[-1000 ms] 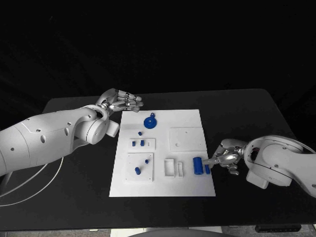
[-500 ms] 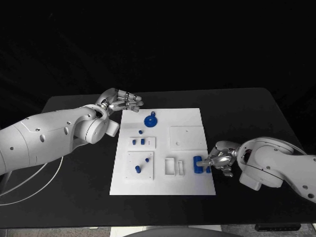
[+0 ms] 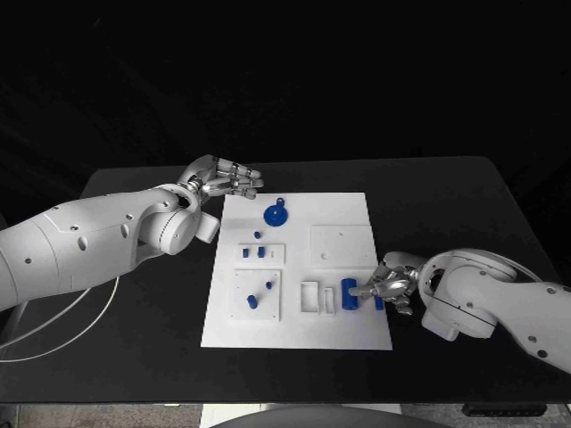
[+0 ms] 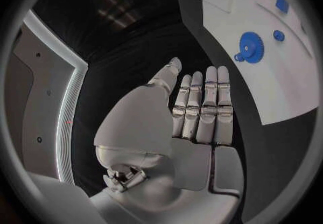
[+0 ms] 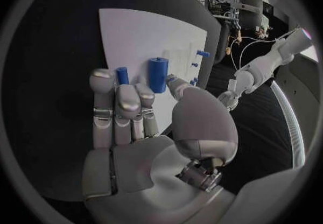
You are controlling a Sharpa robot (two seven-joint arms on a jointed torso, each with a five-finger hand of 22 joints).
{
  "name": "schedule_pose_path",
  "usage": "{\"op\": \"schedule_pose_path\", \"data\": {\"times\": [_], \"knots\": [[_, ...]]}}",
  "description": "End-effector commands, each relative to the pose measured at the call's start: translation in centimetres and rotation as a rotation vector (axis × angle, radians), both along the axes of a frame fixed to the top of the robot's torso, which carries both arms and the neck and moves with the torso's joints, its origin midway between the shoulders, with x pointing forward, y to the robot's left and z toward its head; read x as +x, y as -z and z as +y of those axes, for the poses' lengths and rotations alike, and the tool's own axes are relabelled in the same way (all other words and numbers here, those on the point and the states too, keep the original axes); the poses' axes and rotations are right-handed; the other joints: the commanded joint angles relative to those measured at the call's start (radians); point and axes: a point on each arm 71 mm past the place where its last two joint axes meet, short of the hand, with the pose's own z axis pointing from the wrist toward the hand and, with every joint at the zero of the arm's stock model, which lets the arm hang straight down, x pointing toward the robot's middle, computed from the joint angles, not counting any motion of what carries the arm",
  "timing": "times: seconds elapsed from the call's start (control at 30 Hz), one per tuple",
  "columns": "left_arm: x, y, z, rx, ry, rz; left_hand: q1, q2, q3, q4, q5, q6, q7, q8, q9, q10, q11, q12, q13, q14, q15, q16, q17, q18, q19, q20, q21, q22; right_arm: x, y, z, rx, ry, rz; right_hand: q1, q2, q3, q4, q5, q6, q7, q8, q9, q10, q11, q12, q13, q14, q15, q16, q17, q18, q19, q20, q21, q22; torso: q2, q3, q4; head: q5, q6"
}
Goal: Assemble the parts on the task board
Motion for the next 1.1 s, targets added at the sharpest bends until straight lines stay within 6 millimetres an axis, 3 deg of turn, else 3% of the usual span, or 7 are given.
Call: {"op": "schedule_pose_path", "data": {"times": [0.03, 0.47, 0.8, 1.03, 1.1], "knots": [[-0.1, -0.1, -0.2, -0.014, 0.018, 0.001, -0.004, 0.007, -0.006, 0.004, 0.002, -0.008, 0.002, -0.005, 0.000, -0.005, 0.001, -0.001, -0.001, -0.007, -0.002, -0.003, 0.001, -0.006, 0.005, 0.001, 0.003, -0.005, 0.2, 0.2, 0.2, -0.024, -0.001, -0.028, -0.004, -0.013, 0.002, 0.004, -0.006, -0.007, 0.001, 0.000, -0.003, -0.003, 0.008, 0.000, 0.001, 0.003, 0.005, 0.005, 0.001, 0.001, 0.051, 0.009, 0.005, 0.071, 0.000, -0.0002, -0.0001, 0.003, -0.002], [-0.1, 0.0, -0.5, -0.015, 0.025, 0.006, -0.005, 0.007, -0.006, 0.004, 0.002, -0.008, 0.002, -0.005, 0.000, -0.005, 0.001, -0.001, -0.001, -0.007, -0.002, -0.003, 0.001, -0.006, 0.005, 0.001, 0.003, -0.006, -0.3, 2.0, 2.9, -0.009, -0.042, 0.010, 0.004, -0.008, 0.005, 0.000, -0.004, -0.003, 0.000, 0.000, -0.009, -0.001, 0.008, 0.006, 0.004, 0.003, 0.006, 0.008, 0.003, 0.001, 0.052, 0.009, 0.010, 0.072, 0.001, -0.0016, 0.0008, 0.009, -0.010], [-0.1, 0.0, -0.7, -0.016, 0.030, 0.009, -0.003, 0.008, -0.007, 0.007, 0.005, -0.008, 0.002, -0.005, 0.001, -0.005, 0.000, -0.001, -0.001, -0.007, -0.002, -0.003, 0.002, -0.006, 0.008, 0.000, 0.004, -0.020, -0.6, 2.6, 3.9, 0.003, -0.051, 0.026, 0.005, 0.000, 0.009, -0.017, 0.003, 0.002, -0.001, 0.000, -0.015, 0.001, 0.007, 0.012, 0.007, 0.003, 0.006, 0.011, 0.005, 0.000, 0.051, 0.009, 0.016, 0.073, 0.001, -0.0026, 0.0003, 0.014, -0.012], [-0.1, 0.0, -0.8, -0.016, 0.031, 0.010, -0.003, 0.008, -0.007, 0.007, 0.005, -0.008, 0.002, -0.005, 0.001, -0.005, 0.000, -0.001, -0.001, -0.007, -0.002, -0.003, 0.002, -0.006, 0.008, 0.000, 0.004, -0.020, -0.6, 2.7, 4.1, 0.007, -0.048, 0.029, 0.013, 0.023, 0.012, -0.065, 0.045, 0.016, -0.003, 0.000, -0.020, 0.002, 0.005, 0.016, 0.008, 0.004, 0.005, 0.014, 0.006, -0.002, 0.051, 0.009, 0.022, 0.074, 0.001, -0.0021, -0.0001, 0.016, -0.012], [-0.1, 0.0, -0.8, -0.016, 0.031, 0.011, -0.003, 0.008, -0.007, 0.007, 0.005, -0.008, 0.002, -0.005, 0.001, -0.005, 0.000, -0.001, -0.001, -0.007, -0.002, -0.003, 0.002, -0.006, 0.008, 0.000, 0.004, -0.020, -0.5, 2.8, 3.9, 0.010, -0.036, 0.024, 0.015, 0.045, 0.012, -0.103, 0.084, 0.028, -0.006, 0.000, -0.023, 0.003, 0.003, 0.016, 0.008, 0.004, 0.003, 0.014, 0.006, -0.003, 0.051, 0.008, 0.025, 0.075, 0.001, -0.0018, -0.0007, 0.018, -0.012]]}}
